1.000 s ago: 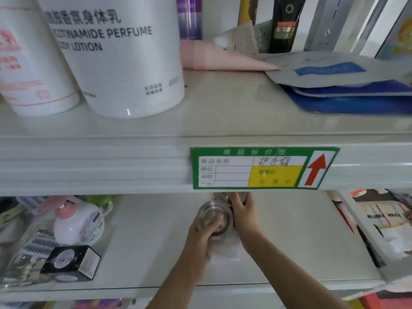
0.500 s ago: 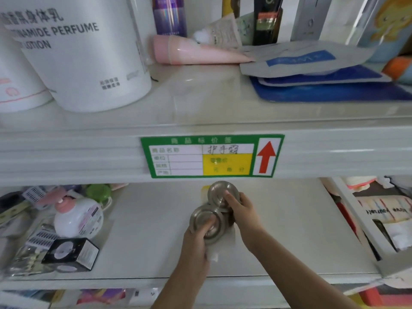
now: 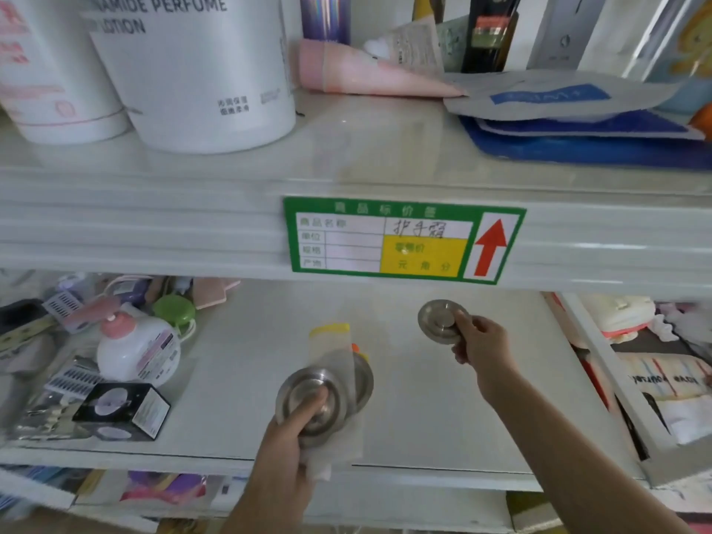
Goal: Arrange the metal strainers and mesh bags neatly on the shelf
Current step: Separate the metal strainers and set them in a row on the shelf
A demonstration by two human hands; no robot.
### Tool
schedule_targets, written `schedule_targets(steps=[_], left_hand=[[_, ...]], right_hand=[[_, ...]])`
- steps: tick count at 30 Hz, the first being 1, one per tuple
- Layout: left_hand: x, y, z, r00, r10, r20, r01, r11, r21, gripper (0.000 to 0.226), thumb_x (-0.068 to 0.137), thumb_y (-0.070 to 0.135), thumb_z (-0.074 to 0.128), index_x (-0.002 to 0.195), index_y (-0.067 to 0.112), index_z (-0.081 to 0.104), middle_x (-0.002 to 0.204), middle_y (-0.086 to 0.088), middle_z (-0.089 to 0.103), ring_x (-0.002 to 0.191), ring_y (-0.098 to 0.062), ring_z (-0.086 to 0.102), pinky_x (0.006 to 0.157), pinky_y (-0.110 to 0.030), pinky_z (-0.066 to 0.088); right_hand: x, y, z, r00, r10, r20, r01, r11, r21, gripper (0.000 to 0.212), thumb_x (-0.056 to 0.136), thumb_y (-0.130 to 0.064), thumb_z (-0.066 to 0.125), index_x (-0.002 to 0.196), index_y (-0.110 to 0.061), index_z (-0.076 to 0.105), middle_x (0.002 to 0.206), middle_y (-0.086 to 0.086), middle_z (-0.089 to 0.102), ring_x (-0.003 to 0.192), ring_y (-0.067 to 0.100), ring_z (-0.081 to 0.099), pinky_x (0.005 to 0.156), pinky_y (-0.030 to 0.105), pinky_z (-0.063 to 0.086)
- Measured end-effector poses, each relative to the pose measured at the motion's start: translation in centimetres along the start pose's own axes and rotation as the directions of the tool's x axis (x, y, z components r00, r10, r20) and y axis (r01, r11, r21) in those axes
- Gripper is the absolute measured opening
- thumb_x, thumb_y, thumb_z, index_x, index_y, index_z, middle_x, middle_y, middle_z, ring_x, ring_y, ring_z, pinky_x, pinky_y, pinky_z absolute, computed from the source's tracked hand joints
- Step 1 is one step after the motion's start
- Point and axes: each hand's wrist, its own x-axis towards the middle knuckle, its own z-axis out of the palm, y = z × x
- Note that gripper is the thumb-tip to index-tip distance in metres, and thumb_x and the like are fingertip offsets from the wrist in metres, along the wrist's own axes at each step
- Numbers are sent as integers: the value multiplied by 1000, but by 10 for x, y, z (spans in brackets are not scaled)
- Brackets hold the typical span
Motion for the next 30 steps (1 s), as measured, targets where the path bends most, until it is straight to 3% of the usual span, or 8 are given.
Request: schedule_targets(steps=[2,4,7,17,23,25,27,30], left_hand=[[-8,-2,-3,1000,9,4,-9,1000,-10,43,84,12,65,121,-9,62,91,-26,73,57,-24,72,41,-27,53],[-16,-2,-4,1000,30,1,-30,999,-31,43,82,10,66,122,-6,64,108,-30,70,72,-29,74,50,-30,58],[-22,-2,-6,999,10,-45,-14,997,-78,47,76,10,70,122,-4,65,115,-28,72,95,-36,72,65,-36,62],[-32,11,-15,995,-14,-94,-13,959,-282,54,81,2,73,131,-9,56,132,-33,60,121,-44,59,78,-39,63],[-32,15,-18,997,21,-69,-39,961,-274,51,80,7,70,128,-8,60,120,-28,69,106,-37,68,93,-44,57],[-31,16,-16,999,16,-51,-29,965,-261,47,82,8,67,126,-6,62,123,-29,68,113,-40,65,104,-49,49],[-29,17,-18,999,6,-49,-18,971,-238,42,85,11,65,124,-5,65,126,-29,67,122,-43,60,111,-50,41],[-24,23,-15,999,10,-43,-18,983,-183,37,90,15,62,121,-4,68,126,-28,67,123,-41,60,114,-51,37]], right_hand=[[5,1,14,999,-10,36,12,997,-72,25,96,-22,60,101,2,65,63,12,63,40,20,54,39,27,42],[9,1,35,993,17,113,-4,993,-115,21,97,-17,59,108,1,61,70,12,65,40,19,60,35,25,43],[11,2,68,981,94,172,-78,992,-98,12,97,-10,58,104,0,59,71,14,64,34,17,61,33,24,49],[29,14,122,998,10,59,10,941,-337,14,94,-16,57,85,-6,52,61,16,61,35,22,58,36,29,51],[33,16,126,997,-30,71,68,777,-626,27,79,-27,55,87,-2,61,81,20,70,72,35,68,52,29,50],[6,-6,123,993,-90,74,116,795,-595,23,85,-27,56,91,-5,58,80,12,65,71,31,64,47,26,41],[-36,-26,117,976,-176,128,216,851,-478,18,91,-28,54,93,-11,58,77,4,62,67,24,61,47,28,44],[-103,-37,97,894,-211,396,351,879,-323,25,92,-34,58,82,-13,67,63,2,66,50,15,61,44,26,45]])
